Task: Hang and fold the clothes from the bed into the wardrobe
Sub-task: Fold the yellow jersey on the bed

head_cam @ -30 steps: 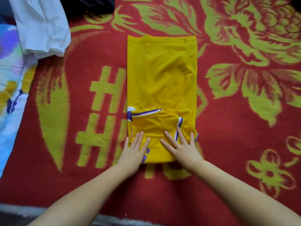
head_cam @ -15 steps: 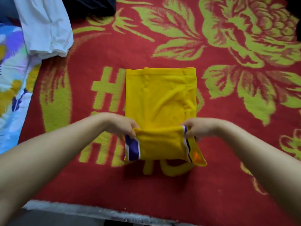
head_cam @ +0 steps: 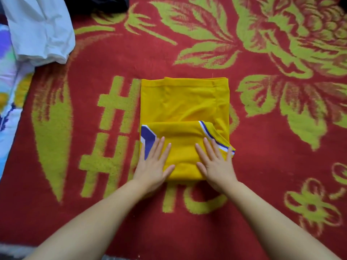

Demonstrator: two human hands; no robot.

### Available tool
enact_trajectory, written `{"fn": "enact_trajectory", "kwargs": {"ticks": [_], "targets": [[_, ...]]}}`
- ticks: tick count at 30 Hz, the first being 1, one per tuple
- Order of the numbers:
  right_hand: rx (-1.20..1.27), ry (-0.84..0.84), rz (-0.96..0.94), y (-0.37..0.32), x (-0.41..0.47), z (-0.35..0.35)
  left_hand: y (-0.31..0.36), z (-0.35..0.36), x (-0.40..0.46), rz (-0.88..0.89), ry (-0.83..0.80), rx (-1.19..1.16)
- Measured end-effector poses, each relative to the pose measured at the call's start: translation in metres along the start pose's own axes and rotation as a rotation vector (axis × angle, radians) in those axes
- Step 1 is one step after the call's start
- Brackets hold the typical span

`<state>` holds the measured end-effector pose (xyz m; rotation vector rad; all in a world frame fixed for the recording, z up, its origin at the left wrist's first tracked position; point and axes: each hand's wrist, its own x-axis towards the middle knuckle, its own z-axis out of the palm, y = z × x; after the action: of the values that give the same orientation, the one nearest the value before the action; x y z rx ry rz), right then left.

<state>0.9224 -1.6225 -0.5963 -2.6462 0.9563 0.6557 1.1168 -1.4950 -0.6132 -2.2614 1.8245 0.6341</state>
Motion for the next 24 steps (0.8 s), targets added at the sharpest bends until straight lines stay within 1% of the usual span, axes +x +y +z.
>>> {"fn": "enact_trajectory", "kwargs": {"ticks": [2,4,6,8,9,10,13,16,18,19,21,23,24], "targets": [[-0.006,-0.021,0.013,0.022,0.008,0.008,-0.016,0.008,0.006,-0.030,-0.028,-0.033],[0.000,-0.061,-0.048,0.025,0.009,0.002,-0.021,0.005,0.008,0.022,-0.027,-0.061],[-0.062,-0.070,-0.163,0.018,-0.001,-0.002,-0.020,0.002,-0.001,0.155,0.026,-0.039],[-0.128,-0.087,-0.271,0.019,-0.016,0.001,-0.024,0.003,-0.018,0.326,0.088,0.069],[-0.140,-0.104,-0.283,0.022,-0.020,0.003,-0.029,0.004,-0.025,0.389,0.086,0.125],[-0.134,-0.121,-0.260,0.024,-0.021,0.002,-0.033,0.005,-0.029,0.406,0.062,0.157],[-0.120,-0.108,-0.166,0.018,-0.015,-0.007,-0.033,0.003,-0.025,0.274,0.016,0.118],[-0.109,-0.191,-0.143,0.009,-0.009,-0.020,-0.023,-0.009,-0.015,0.214,-0.123,0.065],[-0.108,-0.332,-0.164,0.006,-0.011,-0.037,-0.019,-0.025,-0.016,0.202,-0.234,-0.030],[-0.083,-0.430,-0.185,0.006,-0.013,-0.046,-0.018,-0.035,-0.018,0.190,-0.336,-0.106],[0.057,-0.619,-0.220,0.009,-0.019,-0.072,-0.022,-0.061,-0.021,0.141,-0.604,-0.306],[0.209,-0.712,-0.200,0.019,-0.019,-0.104,-0.029,-0.095,-0.020,0.133,-0.833,-0.496],[0.265,-0.715,-0.196,0.026,-0.015,-0.122,-0.035,-0.113,-0.016,0.122,-0.911,-0.618]]}}
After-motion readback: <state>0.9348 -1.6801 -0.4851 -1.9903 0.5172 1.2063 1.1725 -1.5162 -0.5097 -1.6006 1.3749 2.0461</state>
